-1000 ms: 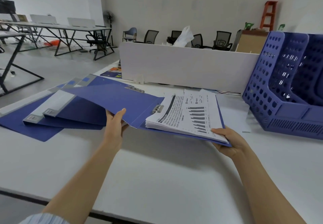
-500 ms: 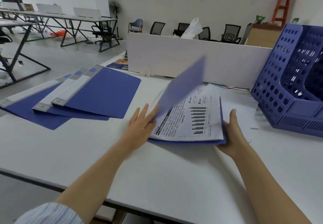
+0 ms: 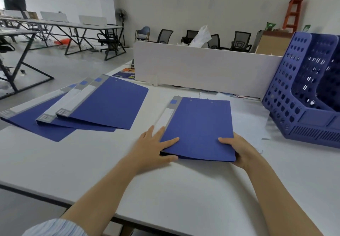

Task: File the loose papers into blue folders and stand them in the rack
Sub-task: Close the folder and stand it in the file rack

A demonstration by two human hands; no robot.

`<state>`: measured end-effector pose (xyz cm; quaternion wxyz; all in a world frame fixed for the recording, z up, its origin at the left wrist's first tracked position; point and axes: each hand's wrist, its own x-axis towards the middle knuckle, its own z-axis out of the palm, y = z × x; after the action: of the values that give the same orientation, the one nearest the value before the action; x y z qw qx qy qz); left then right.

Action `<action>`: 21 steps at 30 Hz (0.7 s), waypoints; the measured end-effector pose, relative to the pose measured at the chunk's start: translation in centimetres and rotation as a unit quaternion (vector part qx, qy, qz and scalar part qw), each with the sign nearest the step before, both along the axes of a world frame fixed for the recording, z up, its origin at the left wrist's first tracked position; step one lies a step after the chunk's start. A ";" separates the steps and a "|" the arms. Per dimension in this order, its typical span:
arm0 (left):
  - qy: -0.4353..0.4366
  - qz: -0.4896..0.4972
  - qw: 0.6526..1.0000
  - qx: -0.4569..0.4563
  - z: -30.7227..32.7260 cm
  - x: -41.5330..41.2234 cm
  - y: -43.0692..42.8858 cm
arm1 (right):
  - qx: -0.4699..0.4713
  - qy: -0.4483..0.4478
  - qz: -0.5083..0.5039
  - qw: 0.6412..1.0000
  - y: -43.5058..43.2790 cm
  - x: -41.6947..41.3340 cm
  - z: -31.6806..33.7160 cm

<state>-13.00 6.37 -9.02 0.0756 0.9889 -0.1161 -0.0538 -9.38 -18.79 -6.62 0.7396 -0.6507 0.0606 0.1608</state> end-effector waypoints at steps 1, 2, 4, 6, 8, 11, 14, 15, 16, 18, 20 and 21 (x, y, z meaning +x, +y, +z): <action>-0.005 0.008 0.999 -0.052 0.1 -0.1 0.1 | -0.003 -0.009 0.001 1.000 0.1 -0.1 0.2; -0.012 0.026 0.993 -0.119 0.1 -0.2 0.1 | -0.011 -0.021 0.004 1.000 0.1 -0.1 0.3; -0.027 0.064 0.960 -0.270 0.1 -0.2 0.3 | -0.026 -0.039 0.009 0.999 0.2 -0.2 0.7; -0.026 0.095 0.901 -0.423 0.6 -0.1 0.4 | -0.021 -0.053 0.009 0.998 0.1 -0.3 0.9; -0.012 0.125 0.821 -0.557 1.1 0.1 0.4 | 0.018 -0.079 0.017 0.997 -0.1 -0.5 1.1; 0.053 0.156 0.691 -0.704 1.5 0.4 1.4 | 0.070 -0.145 0.064 0.985 -0.4 -1.0 1.5; 0.172 0.117 0.613 -0.762 1.8 -0.4 2.8 | 0.060 -0.191 0.094 0.975 -0.4 -1.2 1.5; 0.201 0.098 0.606 -0.763 1.8 -0.9 2.9 | 0.053 -0.198 0.098 0.974 -0.3 -1.4 1.7; 0.216 0.084 0.603 -0.763 1.7 -1.1 3.0 | 0.045 -0.202 0.093 0.974 -0.1 -1.5 1.8; 0.213 0.076 0.605 -0.763 1.6 -1.2 2.9 | -0.003 -0.218 0.060 0.974 0.2 -1.6 2.0; 0.198 0.087 0.607 -0.765 1.5 -1.2 2.5 | -0.074 -0.233 0.009 0.970 0.5 -1.5 1.9; 0.184 0.091 0.605 -0.769 1.5 -1.2 2.3 | -0.101 -0.239 -0.025 0.965 0.7 -1.4 1.8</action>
<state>-14.16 8.71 -7.56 0.8329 0.5406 -0.0080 -0.1183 -10.75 -18.04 -4.83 0.6668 -0.7399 -0.0855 -0.0251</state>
